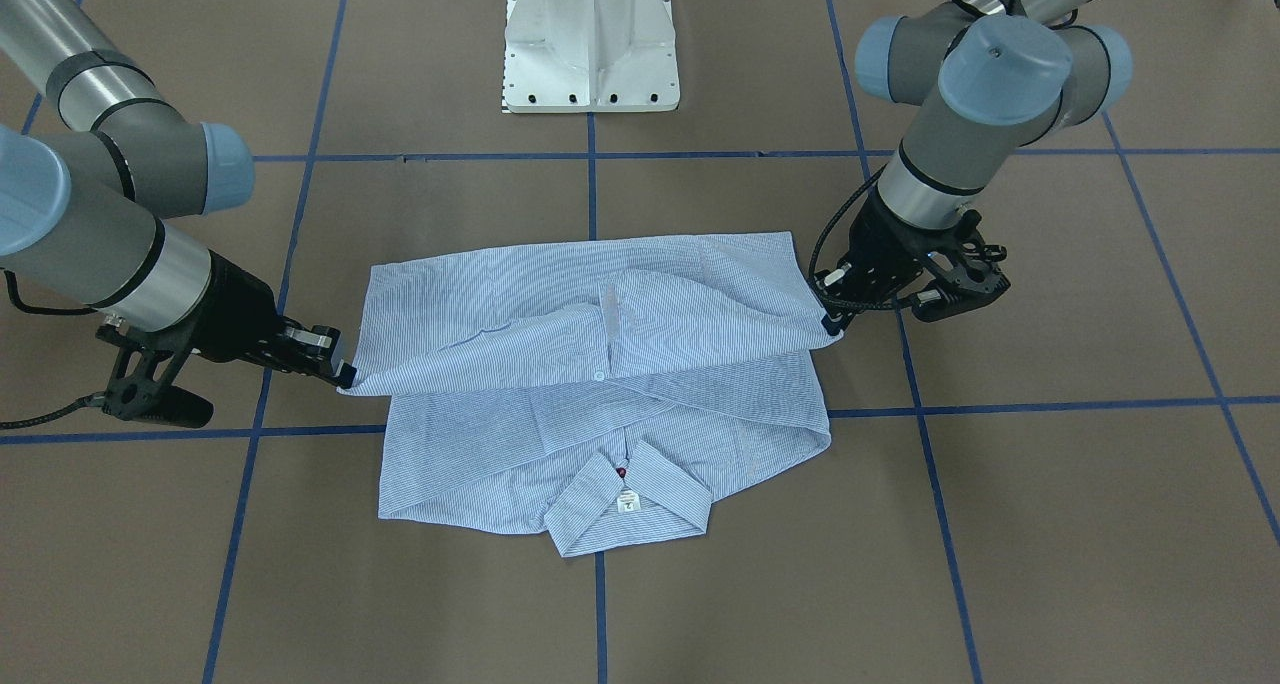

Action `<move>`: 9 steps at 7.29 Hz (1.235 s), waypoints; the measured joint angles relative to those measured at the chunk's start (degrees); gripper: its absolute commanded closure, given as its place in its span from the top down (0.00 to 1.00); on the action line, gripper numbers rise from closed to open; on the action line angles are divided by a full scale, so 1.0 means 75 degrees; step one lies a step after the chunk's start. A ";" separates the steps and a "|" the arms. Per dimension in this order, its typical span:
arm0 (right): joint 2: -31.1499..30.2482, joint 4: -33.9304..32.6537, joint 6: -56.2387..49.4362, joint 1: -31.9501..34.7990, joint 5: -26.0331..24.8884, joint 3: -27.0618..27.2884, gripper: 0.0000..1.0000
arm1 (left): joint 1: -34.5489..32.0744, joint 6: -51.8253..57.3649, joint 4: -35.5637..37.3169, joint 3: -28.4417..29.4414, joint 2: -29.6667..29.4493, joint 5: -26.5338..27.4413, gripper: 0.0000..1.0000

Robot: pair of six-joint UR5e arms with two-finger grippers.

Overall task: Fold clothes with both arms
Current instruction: 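Lay the hem over the shirt near the collar with both grippers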

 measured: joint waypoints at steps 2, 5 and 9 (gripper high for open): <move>0.0123 0.0008 -0.0213 -0.0001 -0.0093 -0.0350 0.00 | -0.0078 0.0014 -0.0450 0.0494 -0.0039 0.0011 0.00; 0.0370 0.0009 -0.0293 -0.0012 -0.0142 -0.0738 0.00 | -0.0222 0.0140 -0.0707 0.0803 -0.0037 0.0020 0.00; 0.0515 0.0026 -0.0298 -0.0019 -0.0139 -0.0778 0.56 | -0.0231 0.0105 -0.0691 0.0770 -0.0044 0.0021 0.49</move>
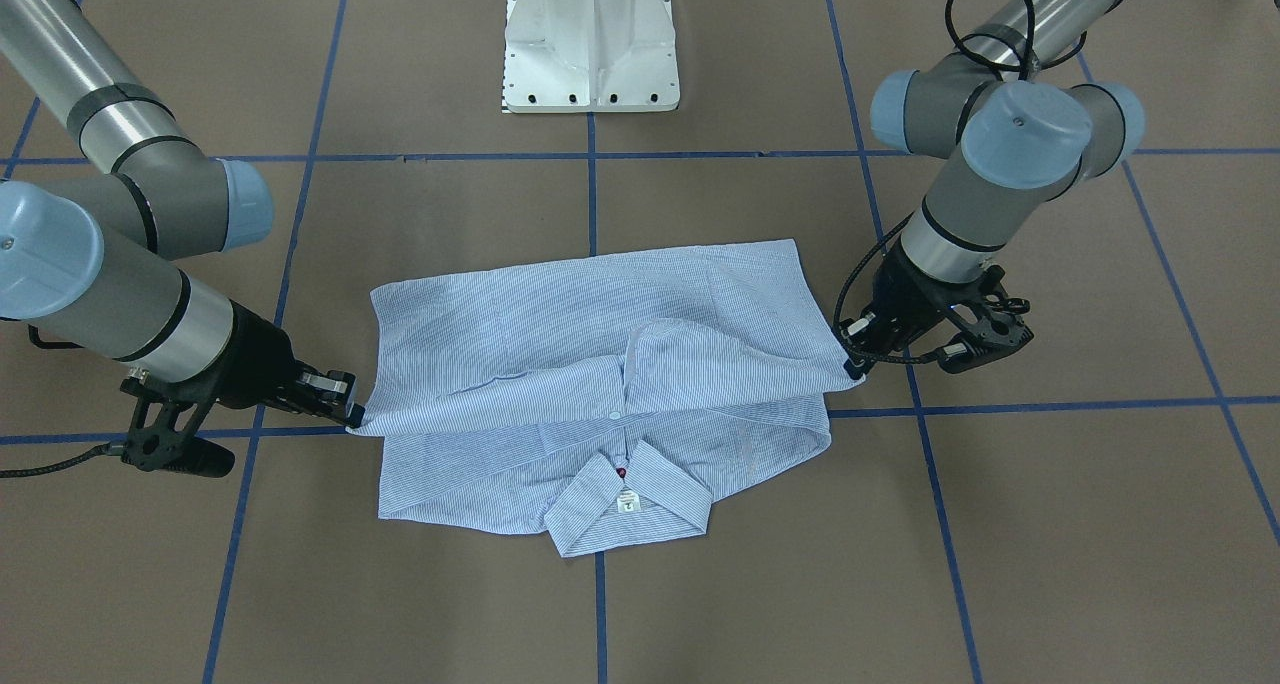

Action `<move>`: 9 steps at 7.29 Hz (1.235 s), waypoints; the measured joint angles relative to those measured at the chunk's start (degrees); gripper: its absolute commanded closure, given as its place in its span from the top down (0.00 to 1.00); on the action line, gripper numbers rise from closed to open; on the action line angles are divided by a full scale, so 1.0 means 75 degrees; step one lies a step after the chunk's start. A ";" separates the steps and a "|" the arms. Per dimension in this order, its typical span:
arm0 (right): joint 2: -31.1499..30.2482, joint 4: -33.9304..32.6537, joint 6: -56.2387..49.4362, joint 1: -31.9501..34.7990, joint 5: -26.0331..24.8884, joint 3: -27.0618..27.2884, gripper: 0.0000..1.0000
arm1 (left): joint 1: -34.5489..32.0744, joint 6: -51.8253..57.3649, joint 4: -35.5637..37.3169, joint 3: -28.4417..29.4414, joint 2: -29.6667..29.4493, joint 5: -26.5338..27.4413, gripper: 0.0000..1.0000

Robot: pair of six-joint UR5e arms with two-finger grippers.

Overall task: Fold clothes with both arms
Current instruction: 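Lay the hem over the shirt near the collar with both grippers, then open both grippers and raise them away from the folded shirt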

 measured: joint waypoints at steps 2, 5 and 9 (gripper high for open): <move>0.0015 -0.0001 -0.0011 -0.0026 -0.0077 0.0004 1.00 | -0.0001 -0.0018 0.0027 -0.0055 0.0014 0.0009 1.00; -0.0033 -0.0022 -0.0297 -0.0004 -0.0155 0.0012 1.00 | -0.0108 0.0005 0.0161 -0.0298 0.0081 0.0009 1.00; -0.1528 -0.0016 -0.0327 -0.0579 0.0079 0.1374 1.00 | -0.0164 0.0024 0.0960 -0.1018 0.0104 0.0000 1.00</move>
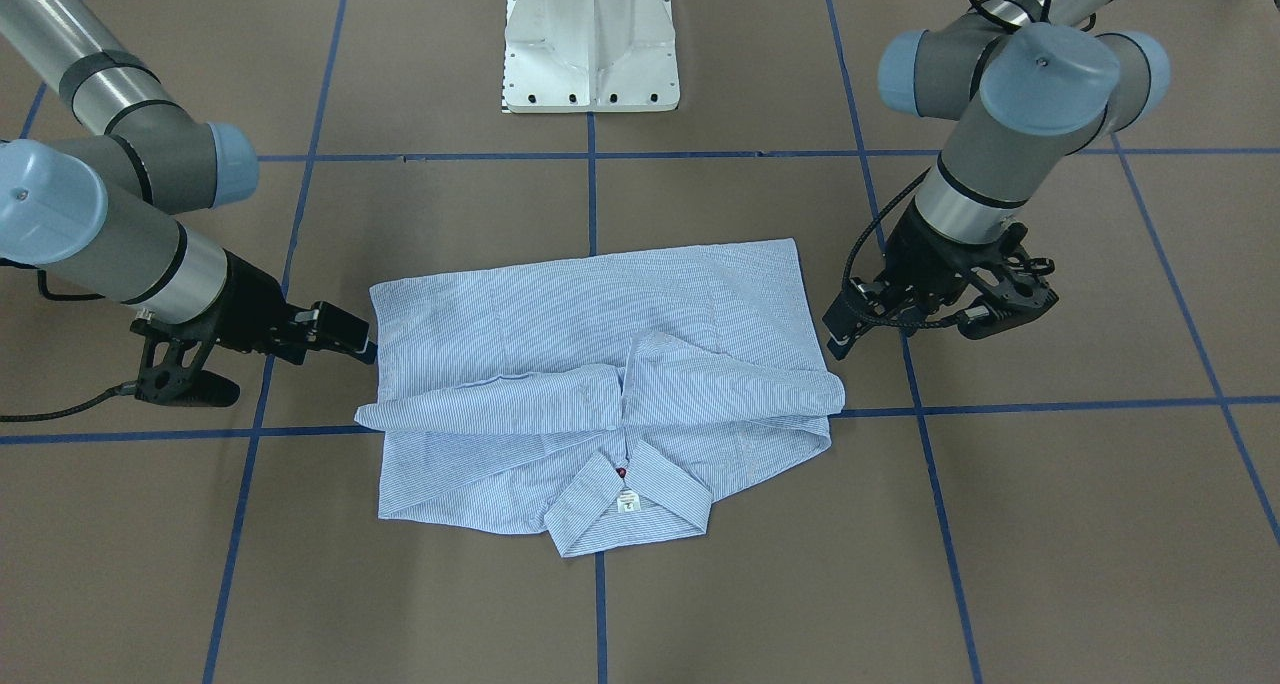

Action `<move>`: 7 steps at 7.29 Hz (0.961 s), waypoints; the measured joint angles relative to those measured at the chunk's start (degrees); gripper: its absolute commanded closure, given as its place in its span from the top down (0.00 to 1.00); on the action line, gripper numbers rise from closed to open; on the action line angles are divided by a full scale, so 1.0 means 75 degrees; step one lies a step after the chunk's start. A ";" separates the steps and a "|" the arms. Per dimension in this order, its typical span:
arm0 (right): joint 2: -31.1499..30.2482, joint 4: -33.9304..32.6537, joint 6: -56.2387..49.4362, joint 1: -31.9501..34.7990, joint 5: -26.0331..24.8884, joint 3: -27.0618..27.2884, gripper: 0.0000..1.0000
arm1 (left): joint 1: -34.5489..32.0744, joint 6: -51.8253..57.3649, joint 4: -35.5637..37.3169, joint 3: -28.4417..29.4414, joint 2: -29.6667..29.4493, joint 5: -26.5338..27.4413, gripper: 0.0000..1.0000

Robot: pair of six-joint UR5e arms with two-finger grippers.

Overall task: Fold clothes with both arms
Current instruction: 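Open both grippers and raise them away from the folded shirt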

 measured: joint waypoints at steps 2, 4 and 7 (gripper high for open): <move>-0.0605 0.0004 0.0038 -0.0713 -0.0383 0.0499 1.00 | 0.0000 -0.0003 0.0591 -0.0605 -0.0009 0.0010 1.00; -0.0679 -0.0027 0.0054 -0.1365 -0.1005 0.0583 1.00 | -0.0009 -0.0002 0.0950 -0.1017 -0.0028 0.0037 1.00; -0.0668 -0.0060 0.0057 -0.1438 -0.1282 0.0620 1.00 | -0.0075 0.0017 0.1049 -0.1313 -0.0023 0.0046 1.00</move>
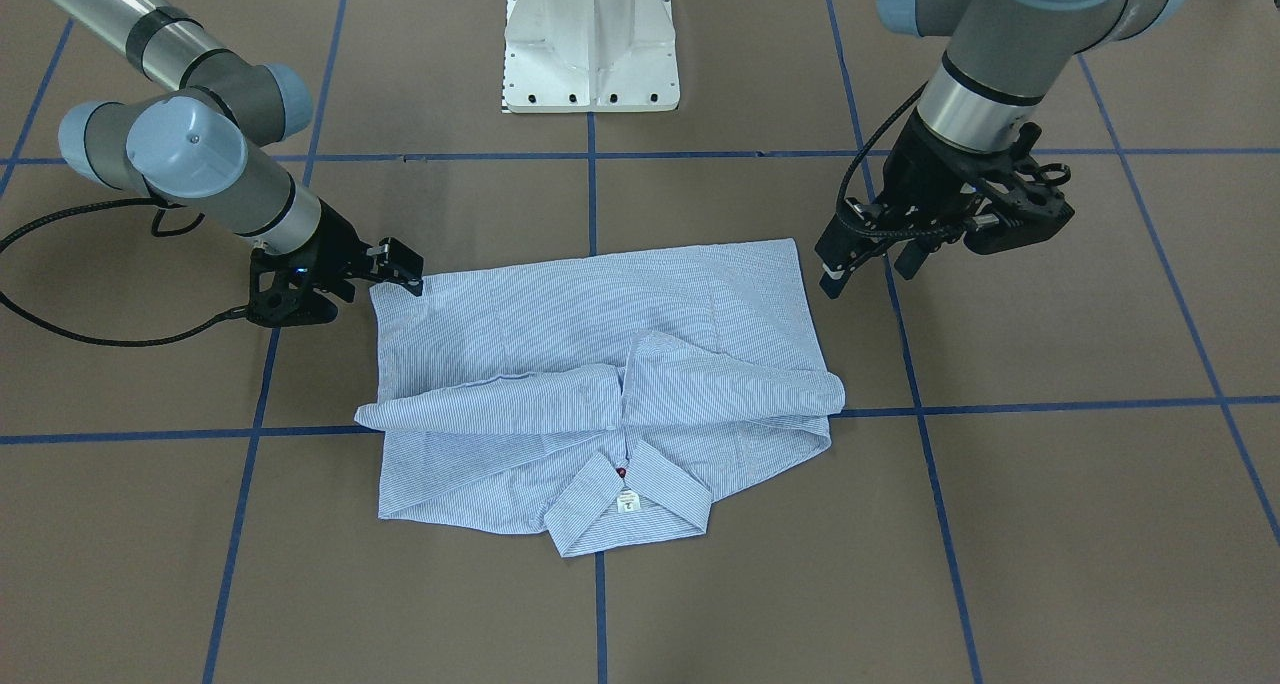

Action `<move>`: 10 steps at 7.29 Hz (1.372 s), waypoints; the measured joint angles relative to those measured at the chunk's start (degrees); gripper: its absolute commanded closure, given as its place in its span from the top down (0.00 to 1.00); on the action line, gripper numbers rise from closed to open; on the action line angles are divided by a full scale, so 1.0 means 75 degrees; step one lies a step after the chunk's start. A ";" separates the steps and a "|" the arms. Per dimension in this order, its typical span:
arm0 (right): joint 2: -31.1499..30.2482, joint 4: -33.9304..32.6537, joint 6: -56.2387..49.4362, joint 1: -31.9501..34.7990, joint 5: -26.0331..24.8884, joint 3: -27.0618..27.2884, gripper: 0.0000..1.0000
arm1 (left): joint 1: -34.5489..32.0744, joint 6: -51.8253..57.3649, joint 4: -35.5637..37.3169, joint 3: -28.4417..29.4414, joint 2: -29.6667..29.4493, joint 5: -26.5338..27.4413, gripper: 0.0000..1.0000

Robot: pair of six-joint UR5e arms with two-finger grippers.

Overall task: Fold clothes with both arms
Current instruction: 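Open both grippers and raise them away from the folded shirt, then lower the right gripper onto the folded shirt's side edge and grasp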

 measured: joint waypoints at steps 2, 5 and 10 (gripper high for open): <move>-0.0091 -0.0009 0.0000 0.0066 -0.0016 0.0008 0.95 | -0.0008 -0.0003 0.0034 -0.0092 0.0002 0.0000 1.00; -0.0136 -0.0021 0.0000 0.0030 0.0020 -0.0033 0.70 | -0.0009 -0.0004 0.0041 -0.0169 0.0004 0.0003 1.00; -0.0206 -0.0023 0.0011 0.0001 0.0090 0.0007 0.00 | -0.0008 -0.0053 0.0041 -0.0209 0.0024 0.0094 1.00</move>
